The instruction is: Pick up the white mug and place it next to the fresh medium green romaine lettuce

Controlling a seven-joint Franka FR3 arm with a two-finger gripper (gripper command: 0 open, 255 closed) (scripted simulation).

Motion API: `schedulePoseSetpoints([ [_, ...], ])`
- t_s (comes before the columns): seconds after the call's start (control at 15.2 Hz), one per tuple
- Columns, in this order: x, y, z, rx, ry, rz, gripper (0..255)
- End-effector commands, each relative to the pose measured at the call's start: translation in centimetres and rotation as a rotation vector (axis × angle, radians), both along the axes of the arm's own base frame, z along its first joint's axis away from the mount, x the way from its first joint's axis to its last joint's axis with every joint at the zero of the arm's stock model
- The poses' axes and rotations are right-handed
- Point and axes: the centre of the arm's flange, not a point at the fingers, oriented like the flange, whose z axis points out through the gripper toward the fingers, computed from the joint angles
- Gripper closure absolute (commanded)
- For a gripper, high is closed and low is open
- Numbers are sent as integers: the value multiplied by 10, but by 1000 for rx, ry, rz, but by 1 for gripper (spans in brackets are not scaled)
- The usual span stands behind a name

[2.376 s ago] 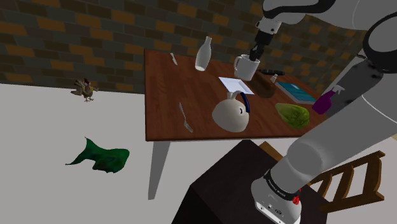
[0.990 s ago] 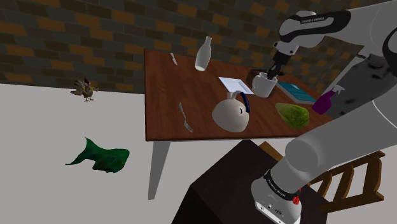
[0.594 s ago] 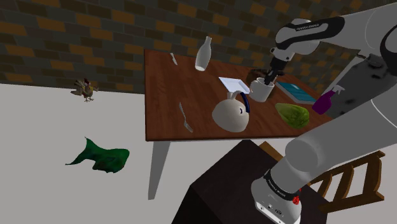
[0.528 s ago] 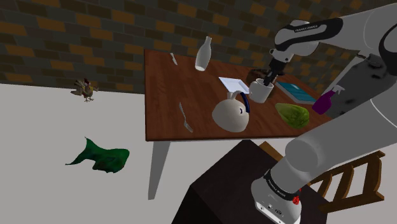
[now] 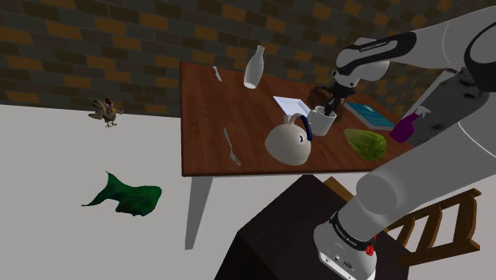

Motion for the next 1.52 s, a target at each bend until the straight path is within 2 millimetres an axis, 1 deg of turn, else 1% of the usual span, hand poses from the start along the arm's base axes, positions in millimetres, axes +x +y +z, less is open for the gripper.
schedulePoseSetpoints([
  [0.0, -1, -1, -10, -1, -1, 0, 255],
  [0.59, -1, -1, -60, -1, -1, 0, 255],
  [1.12, -1, -1, -60, -1, -1, 0, 255],
  [1.19, -1, -1, -60, -1, -1, 0, 0],
  [1.45, 0, -1, -60, -1, -1, 0, 0],
])
